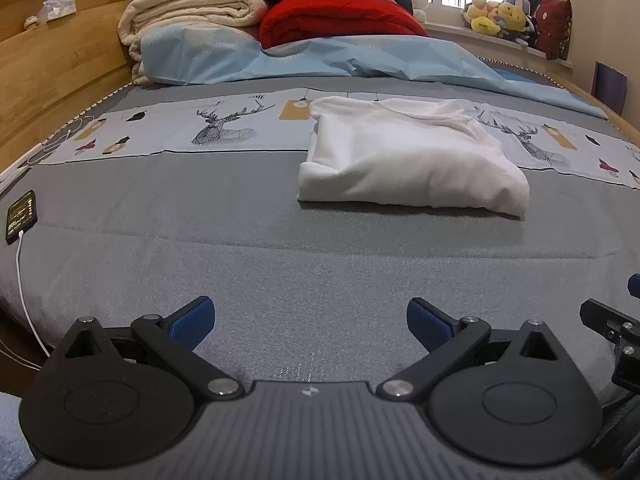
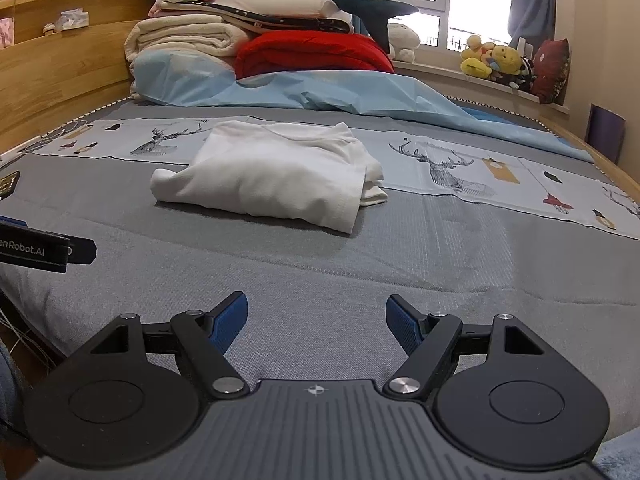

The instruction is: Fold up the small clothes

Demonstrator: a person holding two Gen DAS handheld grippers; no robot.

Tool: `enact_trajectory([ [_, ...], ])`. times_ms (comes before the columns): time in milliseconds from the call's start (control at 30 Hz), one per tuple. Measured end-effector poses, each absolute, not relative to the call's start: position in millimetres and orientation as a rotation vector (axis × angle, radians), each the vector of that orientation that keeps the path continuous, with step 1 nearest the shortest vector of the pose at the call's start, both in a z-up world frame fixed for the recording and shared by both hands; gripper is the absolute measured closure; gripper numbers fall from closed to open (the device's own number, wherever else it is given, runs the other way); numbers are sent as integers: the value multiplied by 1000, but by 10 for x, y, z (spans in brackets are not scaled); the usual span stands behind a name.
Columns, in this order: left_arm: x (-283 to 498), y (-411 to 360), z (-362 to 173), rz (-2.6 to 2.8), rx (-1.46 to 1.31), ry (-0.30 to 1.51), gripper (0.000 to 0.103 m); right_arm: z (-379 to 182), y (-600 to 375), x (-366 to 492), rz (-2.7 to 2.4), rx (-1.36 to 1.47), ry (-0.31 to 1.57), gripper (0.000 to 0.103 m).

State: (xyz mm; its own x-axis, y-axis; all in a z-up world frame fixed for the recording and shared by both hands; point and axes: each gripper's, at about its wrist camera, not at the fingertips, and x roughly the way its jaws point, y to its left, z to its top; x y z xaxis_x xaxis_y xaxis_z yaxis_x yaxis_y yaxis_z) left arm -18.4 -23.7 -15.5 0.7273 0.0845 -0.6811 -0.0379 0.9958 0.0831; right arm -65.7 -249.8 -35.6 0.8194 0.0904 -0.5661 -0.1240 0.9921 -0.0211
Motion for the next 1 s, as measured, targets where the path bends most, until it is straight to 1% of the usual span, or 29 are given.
enact_trajectory([
  [767,-177,-268,-176,81,87,754,1,-344,-2462,-689,127,-65,594,25],
  [1000,-208,-300,-155,74,108,721,1,-335,-2458,-689,131,-69,595,25],
])
